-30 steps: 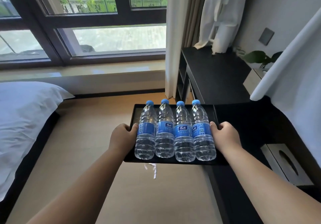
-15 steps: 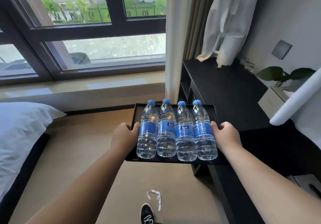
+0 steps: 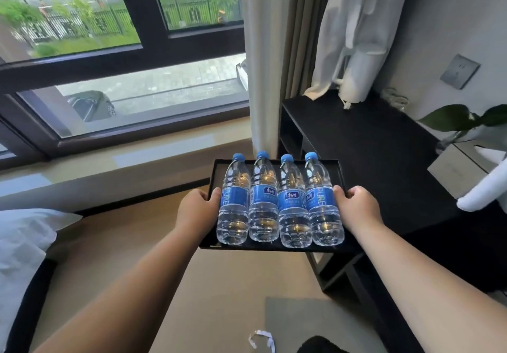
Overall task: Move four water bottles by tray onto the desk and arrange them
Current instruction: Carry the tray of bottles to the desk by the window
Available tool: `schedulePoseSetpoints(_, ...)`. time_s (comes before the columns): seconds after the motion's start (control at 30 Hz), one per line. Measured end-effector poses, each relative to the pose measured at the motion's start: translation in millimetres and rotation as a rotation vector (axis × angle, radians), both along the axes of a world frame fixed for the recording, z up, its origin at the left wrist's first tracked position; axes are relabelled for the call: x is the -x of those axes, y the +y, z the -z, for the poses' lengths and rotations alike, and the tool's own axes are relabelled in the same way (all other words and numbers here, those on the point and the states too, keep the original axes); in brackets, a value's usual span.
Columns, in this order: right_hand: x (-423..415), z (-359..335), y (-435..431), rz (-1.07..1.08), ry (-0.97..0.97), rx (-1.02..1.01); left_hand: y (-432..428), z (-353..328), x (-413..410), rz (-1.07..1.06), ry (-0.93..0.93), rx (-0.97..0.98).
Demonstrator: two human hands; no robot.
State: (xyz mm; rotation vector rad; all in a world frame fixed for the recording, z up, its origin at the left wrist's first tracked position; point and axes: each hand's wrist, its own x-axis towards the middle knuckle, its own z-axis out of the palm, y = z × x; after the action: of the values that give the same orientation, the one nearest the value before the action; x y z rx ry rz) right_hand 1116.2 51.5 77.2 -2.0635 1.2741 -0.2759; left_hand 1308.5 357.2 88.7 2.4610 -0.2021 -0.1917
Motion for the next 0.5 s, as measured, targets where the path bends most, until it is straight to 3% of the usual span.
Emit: schedulePoseSetpoints(0.5,-108.4,14.3,-125.6,0.074,0.002,0.045,-145.5,17.1,-133.9,0.08,0.029,0.045)
